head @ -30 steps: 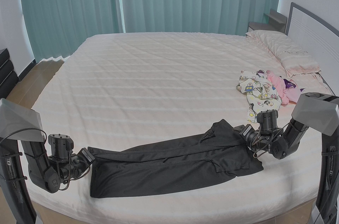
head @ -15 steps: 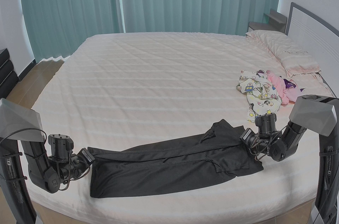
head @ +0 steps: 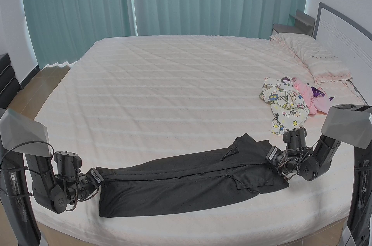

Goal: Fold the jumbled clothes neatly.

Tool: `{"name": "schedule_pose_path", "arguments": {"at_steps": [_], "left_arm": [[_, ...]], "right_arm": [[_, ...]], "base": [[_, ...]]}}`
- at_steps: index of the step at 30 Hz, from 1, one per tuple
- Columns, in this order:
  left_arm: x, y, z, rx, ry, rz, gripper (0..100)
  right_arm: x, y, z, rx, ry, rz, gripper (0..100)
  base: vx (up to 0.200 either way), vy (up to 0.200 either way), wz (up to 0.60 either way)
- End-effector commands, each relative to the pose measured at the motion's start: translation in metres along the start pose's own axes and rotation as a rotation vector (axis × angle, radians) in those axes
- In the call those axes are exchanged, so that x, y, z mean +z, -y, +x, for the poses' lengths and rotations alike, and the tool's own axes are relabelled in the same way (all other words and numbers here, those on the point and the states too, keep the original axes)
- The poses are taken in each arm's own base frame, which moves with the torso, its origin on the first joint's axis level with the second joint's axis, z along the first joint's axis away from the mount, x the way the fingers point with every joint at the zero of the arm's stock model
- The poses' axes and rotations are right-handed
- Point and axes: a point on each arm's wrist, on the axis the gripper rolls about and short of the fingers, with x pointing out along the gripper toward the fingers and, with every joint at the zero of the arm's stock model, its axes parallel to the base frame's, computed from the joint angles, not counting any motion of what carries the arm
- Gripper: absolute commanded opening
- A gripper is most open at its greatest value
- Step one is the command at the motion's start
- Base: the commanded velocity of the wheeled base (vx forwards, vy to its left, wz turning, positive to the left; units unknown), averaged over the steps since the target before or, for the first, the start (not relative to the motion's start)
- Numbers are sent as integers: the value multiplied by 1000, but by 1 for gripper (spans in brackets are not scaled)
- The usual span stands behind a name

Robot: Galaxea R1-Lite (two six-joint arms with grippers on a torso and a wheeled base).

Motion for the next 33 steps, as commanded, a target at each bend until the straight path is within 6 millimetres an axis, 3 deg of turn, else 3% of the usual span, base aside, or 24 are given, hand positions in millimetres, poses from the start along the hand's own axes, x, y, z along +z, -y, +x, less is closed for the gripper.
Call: {"name": "schedule_pose_path", "arguments": {"at_steps": [1,5,6,7,12,18,22,26,33], "left_arm": [[-3,-3,2,16,-15,0,0],[-4,-5,3,23,-20,14,0],[-4,-5,3,22,-21,14,100],[-4,-5,2,24,-24,17,100],[-7,-10,4,44,-38,15,100],[6,-21,4,55,-9,-26,100],[18,-28,1,-5,-32,-73,100],[24,-26,-3,-59,-41,-121,100],[23,-25,-6,-76,-36,-138,100]], "right_arm": [[-2,0,-2,0,-7,-6,0],[-3,0,-2,-2,-10,-9,0],[-4,0,-2,-3,-11,-9,0],[-5,2,-3,-8,-16,-13,100],[-2,1,-6,-4,-9,-25,100],[34,-9,-33,87,70,22,100],[44,-18,-46,166,66,50,100],[18,-54,-43,282,-48,125,100],[-15,-102,-10,269,-163,59,100]], "base": [[0,0,0],[0,0,0],[0,0,0],[0,0,0],[0,0,0],[0,0,0],[0,0,0],[0,0,0],[0,0,0]]}}
